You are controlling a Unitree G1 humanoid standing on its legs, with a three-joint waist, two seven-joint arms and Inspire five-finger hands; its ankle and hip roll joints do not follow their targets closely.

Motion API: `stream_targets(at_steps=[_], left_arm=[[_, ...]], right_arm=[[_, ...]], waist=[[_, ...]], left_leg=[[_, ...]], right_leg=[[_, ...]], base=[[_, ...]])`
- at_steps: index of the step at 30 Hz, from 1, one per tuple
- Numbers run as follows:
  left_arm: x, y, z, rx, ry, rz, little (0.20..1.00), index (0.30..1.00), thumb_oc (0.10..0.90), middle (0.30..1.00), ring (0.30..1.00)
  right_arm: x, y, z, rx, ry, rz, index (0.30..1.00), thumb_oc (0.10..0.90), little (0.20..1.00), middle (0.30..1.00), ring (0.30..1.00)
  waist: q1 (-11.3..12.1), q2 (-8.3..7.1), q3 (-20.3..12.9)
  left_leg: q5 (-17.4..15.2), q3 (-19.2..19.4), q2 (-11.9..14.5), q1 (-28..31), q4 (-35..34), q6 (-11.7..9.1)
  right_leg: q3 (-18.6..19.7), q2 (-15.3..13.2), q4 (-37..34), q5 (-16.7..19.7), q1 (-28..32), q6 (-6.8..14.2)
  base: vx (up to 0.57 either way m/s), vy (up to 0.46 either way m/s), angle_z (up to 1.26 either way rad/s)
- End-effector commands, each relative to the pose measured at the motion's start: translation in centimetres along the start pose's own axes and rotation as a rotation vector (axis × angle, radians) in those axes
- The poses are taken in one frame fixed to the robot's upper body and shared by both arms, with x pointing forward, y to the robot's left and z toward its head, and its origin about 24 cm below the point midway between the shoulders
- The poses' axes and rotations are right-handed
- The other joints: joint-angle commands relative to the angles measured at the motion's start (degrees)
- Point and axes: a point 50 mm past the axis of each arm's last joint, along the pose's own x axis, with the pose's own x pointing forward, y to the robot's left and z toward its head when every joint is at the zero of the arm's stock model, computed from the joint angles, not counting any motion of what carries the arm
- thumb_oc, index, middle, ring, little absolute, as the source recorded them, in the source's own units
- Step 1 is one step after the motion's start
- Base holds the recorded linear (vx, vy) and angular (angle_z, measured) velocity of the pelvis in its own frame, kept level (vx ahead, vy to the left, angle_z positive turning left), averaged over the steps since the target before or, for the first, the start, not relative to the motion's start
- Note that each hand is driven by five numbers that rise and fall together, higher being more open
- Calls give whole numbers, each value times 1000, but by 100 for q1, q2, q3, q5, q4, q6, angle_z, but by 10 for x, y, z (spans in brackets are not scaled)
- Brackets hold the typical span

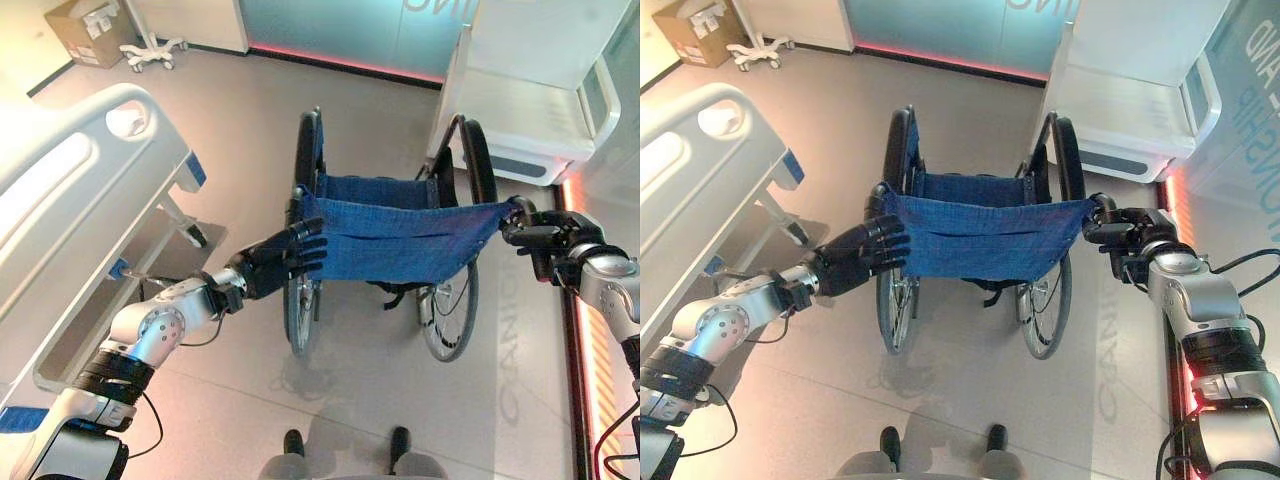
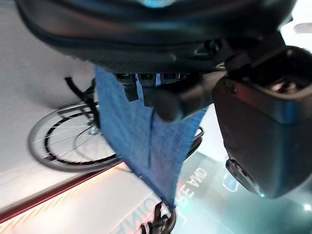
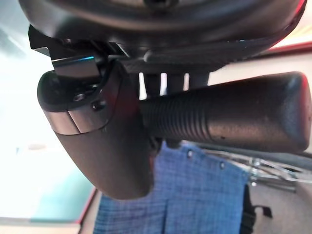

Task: Push the wheelchair next to the bed

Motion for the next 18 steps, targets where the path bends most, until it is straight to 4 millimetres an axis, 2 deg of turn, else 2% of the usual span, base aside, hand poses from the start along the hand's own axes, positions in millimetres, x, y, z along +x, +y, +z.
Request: stream_targets(at_steps=[1,3,4,9,18], left_arm=[[12,-36,86,4,-374,-153,900,900,800,900,900],[11,-38,94,-11,-427,-175,401,401,467,401,401],[10,-38,95,-10,-434,-178,300,300,400,300,300],[3,-48,115,-5,-550,-224,300,300,400,300,300],[3,-52,122,10,-564,-243,300,300,400,300,300]], right_arm=[[-3,-7,48,-122,-151,-5,300,400,300,300,300],[-2,-8,50,-125,-151,-4,300,400,300,300,300],[-2,-8,50,-125,-152,-4,300,400,300,300,300],[-2,-11,53,-121,-156,-4,300,400,300,300,300],[-2,-11,58,-117,-159,4,300,400,300,300,300]], waist=[[30,243,-358],[22,244,-342],[20,244,-340],[20,246,-307],[15,250,-303]], left_leg=[[-151,-137,76,-120,99,-93],[-154,-145,70,-141,112,-97],[-155,-145,69,-144,114,-98],[-161,-153,63,-174,106,-105],[-185,-166,57,-188,130,-103]], right_leg=[[-105,57,697,-413,-139,109],[-103,52,717,-420,-159,103],[-104,51,719,-422,-162,103],[-132,49,750,-439,-203,85],[-162,44,751,-452,-206,70]], base=[[0,0,0],[0,0,0],[-32,6,-1],[-19,3,-4],[-1,0,-1]])
